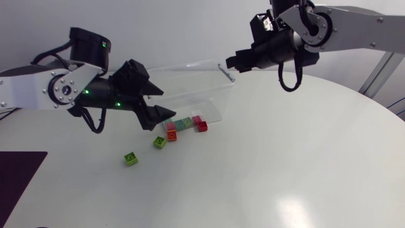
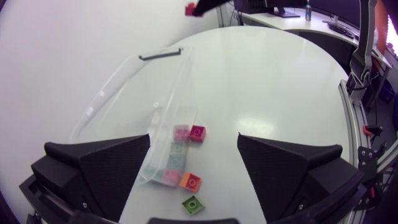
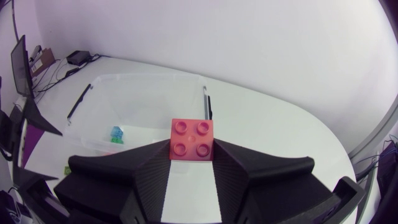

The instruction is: Place the duplo bricks in the container

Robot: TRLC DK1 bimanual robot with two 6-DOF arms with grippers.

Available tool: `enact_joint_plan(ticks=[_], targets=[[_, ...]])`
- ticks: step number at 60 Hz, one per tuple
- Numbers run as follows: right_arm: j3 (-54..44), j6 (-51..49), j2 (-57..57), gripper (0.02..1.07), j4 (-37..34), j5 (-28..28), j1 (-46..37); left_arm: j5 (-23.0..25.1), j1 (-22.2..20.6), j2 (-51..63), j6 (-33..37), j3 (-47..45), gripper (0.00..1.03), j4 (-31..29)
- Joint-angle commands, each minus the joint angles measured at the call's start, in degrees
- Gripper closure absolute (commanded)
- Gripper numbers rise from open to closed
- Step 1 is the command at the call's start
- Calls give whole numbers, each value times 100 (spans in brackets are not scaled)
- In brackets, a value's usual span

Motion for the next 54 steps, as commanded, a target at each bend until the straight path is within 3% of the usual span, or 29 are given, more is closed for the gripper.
enact_joint_plan(ticks=[1, 20, 54], targets=[[339, 111, 344, 84, -98, 50, 134, 17, 93, 327, 220, -153, 5, 49], [1051, 173, 1055, 84, -133, 120, 441, 26, 594, 1444, 256, 409, 5, 523], [2554, 129, 2655, 80, -388, 94, 432, 35, 700, 1329, 185, 418, 5, 717]])
